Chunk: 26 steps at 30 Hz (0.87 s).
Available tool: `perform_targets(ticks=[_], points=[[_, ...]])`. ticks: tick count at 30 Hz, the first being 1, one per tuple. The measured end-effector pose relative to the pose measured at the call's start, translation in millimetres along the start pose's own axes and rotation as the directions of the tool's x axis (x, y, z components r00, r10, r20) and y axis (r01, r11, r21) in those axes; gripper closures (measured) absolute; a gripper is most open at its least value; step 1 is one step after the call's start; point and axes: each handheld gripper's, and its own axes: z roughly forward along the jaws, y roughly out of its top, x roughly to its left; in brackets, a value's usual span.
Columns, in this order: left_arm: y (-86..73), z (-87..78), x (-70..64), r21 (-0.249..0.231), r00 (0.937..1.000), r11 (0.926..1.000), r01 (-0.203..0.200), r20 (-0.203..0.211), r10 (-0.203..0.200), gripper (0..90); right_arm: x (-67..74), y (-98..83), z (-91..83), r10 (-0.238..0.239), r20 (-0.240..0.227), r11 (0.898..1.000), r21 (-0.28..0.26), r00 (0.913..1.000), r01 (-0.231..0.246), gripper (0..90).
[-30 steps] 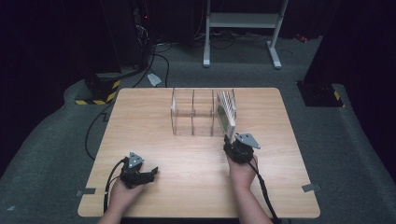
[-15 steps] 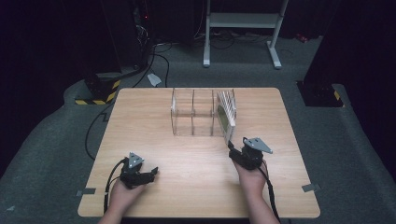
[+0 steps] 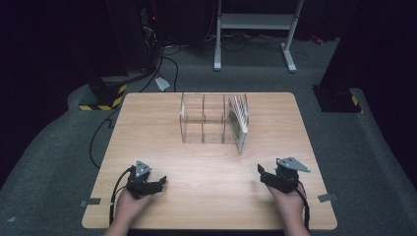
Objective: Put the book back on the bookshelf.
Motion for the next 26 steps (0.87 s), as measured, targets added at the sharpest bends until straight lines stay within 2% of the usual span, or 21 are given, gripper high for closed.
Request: perform_targets(ticks=[4,5,6,8,10,12,15,21,26], points=[[0.0,0.1,-0.1,-0.001,1.0,1.0,0.002,-0.001,-0.002,20.2,-20.8,-16.5,-5.0,0.014,0.026,0.996,0.091,0.9996,-0.017,15.4],[0.0,0.2,-0.2,-0.001,1.0,1.0,0.003,-0.001,-0.003,20.0,-26.2,-22.7,-3.8,0.024,0.046,0.988,0.15,0.9987,-0.031,14.7],[0.0,0.3,-0.2,-0.001,1.0,1.0,0.002,-0.003,-0.002,19.8,-27.8,-26.5,-2.4,0.021,0.062,0.984,0.175,0.9978,-0.032,15.7],[0.0,0.4,-0.3,0.0,1.0,1.0,0.003,-0.004,-0.003,19.3,-27.2,-27.5,-4.2,0.008,0.073,0.983,0.181,0.9973,-0.021,14.1],[0.0,0.4,-0.2,0.001,1.0,1.0,0.004,-0.005,-0.004,19.0,-23.1,-27.4,-2.7,-0.031,0.083,0.98,0.197,0.9961,0.014,12.9],[0.0,0.4,-0.2,0.001,1.0,1.0,0.005,-0.006,-0.005,18.9,-19.5,-26.9,-0.7,-0.042,0.081,0.978,0.205,0.9958,0.025,11.2],[0.0,0.4,-0.4,0.0,1.0,1.0,0.005,-0.008,-0.005,18.8,-15.7,-26.7,0.3,-0.026,0.107,0.979,0.203,0.994,0.004,11.2],[0.2,0.6,-0.6,0.002,0.9999,1.0,0.007,-0.007,-0.007,18.6,-15.7,-26.8,-0.2,-0.016,0.108,0.98,0.199,0.9941,-0.006,13.1],[0.3,0.7,-0.6,0.002,1.0,1.0,0.008,-0.006,-0.008,18.4,-14.1,-27.0,-0.7,-0.027,0.092,0.98,0.201,0.9954,0.008,13.4]])
